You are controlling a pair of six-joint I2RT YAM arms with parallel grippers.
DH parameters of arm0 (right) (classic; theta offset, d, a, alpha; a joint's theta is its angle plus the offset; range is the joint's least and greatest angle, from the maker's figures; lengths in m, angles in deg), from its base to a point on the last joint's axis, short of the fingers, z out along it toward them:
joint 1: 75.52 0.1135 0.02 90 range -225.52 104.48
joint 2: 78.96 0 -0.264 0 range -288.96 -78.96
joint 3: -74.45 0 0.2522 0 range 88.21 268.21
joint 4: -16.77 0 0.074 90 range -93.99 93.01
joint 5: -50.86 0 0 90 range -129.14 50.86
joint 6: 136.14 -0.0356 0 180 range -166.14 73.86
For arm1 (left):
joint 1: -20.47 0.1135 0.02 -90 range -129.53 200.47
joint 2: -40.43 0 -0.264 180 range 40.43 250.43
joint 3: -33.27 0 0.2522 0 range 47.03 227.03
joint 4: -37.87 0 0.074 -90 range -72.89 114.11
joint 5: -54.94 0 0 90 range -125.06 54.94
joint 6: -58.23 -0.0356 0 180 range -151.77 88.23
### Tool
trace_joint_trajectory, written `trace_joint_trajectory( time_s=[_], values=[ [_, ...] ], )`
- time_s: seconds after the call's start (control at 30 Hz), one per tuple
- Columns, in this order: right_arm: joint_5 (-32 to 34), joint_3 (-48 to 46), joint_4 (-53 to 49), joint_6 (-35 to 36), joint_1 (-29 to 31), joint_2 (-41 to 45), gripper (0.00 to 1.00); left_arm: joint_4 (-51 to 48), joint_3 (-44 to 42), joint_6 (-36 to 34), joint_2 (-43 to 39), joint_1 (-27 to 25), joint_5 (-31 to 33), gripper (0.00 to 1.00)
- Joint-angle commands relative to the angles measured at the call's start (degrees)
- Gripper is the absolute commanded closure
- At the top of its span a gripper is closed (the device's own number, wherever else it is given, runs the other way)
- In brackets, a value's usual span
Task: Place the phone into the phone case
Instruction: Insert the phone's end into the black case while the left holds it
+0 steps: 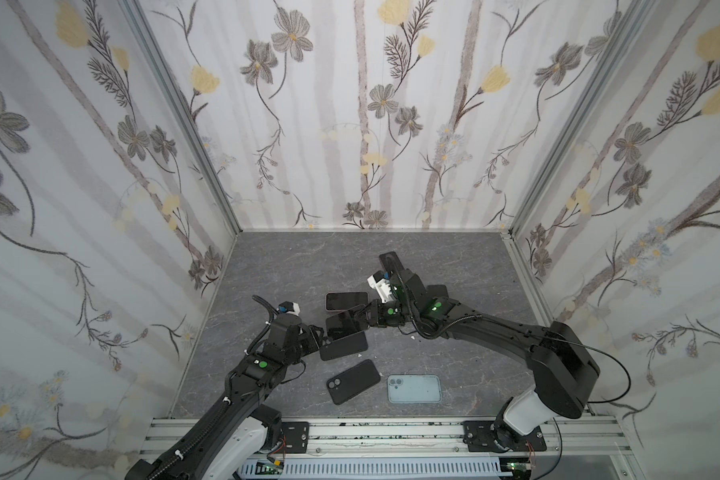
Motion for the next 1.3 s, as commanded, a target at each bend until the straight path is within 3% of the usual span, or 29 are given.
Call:
trace_joint_trajectory(
  time_s=[0.0,0.47,1.27],
  values=[
    [-3.39,0.69,4.34,-1.73,0.60,-2.58,1.00,4.20,-1.11,2.25,0.92,0.09,-0.02,0.62],
    [-6.33,3.54,4.17,-1.02,0.51,-10.62,1.00,8.16,-4.21,3.14,3.88,0.09,0.40,0.64],
    [-6.50,3.17,4.79,-0.39,-0.88,-12.79,1.00,11.67,-7.78,4.81,4.17,0.12,0.44,0.72]
  ],
)
